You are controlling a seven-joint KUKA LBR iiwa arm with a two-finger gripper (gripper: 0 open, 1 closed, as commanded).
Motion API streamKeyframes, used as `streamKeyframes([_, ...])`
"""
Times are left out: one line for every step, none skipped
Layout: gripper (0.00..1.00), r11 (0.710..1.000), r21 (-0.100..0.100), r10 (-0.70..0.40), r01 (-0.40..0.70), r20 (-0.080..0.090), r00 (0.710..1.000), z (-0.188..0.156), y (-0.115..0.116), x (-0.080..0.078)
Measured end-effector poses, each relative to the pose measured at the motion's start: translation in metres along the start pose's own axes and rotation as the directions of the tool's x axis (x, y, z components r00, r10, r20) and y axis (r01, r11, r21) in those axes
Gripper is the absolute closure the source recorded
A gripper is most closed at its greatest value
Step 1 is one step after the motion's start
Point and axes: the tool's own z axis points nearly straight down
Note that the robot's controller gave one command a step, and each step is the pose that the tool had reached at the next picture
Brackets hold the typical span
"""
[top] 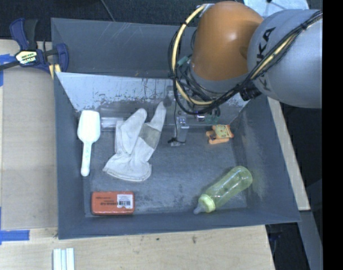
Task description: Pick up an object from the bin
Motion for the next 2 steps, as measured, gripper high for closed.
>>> streamKeyframes([0.0,1.0,-0.001,0.001,-0.001,0.009,1.0,-0.005,0.0,-0.001])
streamKeyframes([0.0,1.0,0.0,-0.011,0.011,0.015,1.0,0.044,0.001,0.005])
